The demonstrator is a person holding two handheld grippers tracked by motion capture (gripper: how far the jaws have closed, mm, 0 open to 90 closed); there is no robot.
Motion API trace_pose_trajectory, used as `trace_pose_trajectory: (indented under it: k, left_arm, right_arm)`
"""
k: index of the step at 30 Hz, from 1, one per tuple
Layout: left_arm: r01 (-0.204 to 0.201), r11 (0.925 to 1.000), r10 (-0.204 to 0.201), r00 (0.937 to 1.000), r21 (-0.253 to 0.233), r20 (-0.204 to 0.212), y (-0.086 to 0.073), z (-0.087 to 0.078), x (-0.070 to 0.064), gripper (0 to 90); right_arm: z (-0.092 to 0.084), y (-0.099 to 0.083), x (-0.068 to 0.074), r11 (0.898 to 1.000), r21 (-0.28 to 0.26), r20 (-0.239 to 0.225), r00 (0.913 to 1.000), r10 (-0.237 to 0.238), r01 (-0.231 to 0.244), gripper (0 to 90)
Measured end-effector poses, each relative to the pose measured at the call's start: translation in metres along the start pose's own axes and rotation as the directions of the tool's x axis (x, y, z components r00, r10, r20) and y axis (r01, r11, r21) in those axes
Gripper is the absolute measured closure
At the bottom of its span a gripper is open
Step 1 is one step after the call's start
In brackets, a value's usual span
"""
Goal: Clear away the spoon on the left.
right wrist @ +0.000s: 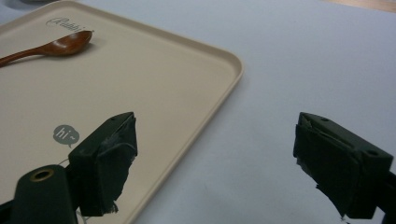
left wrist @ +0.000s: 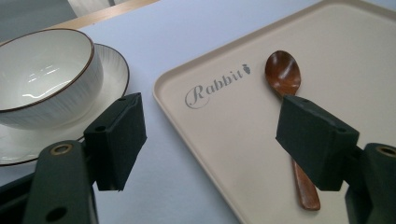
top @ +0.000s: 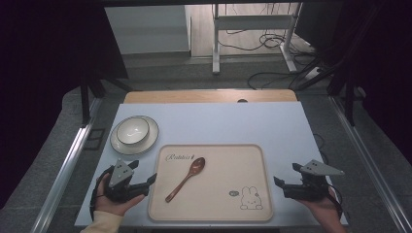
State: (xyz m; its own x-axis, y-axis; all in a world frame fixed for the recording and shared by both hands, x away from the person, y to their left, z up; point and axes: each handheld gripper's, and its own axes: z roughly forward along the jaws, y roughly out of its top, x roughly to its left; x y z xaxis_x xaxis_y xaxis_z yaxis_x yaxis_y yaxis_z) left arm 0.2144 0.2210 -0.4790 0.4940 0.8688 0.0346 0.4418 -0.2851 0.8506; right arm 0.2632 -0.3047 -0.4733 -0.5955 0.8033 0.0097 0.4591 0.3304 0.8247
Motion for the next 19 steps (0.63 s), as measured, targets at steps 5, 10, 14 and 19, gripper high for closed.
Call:
trace_pose_trajectory:
  k: [5,10,14,19]
  left_arm:
    - [-0.028,0.9996,0.028,0.9996,0.005,-0.007,0.0001,0.0005,-0.0035,24.7]
    - [-0.028,0.9996,0.027,0.9996,-0.003,-0.008,0.0003,-0.0001,-0.0023,24.7]
    - [-0.017,0.9998,0.017,0.9998,0.003,-0.007,-0.0006,0.0009,0.0002,24.5]
    - [-0.013,0.9999,0.013,0.9999,0.007,-0.001,0.0015,0.0034,0.0003,24.1]
  right_arm:
    - [-0.0010,0.0002,-0.0016,1.000,-0.012,0.002,1.0000,0.005,-0.005,14.1]
    - [-0.0010,-0.0005,-0.0007,1.000,-0.011,0.007,1.0000,0.000,0.000,14.1]
    - [0.0000,-0.0007,-0.0017,1.000,-0.009,0.005,1.0000,-0.001,0.001,14.1]
    - [0.0004,-0.0020,-0.0023,1.000,-0.010,0.001,1.0000,0.000,0.000,14.1]
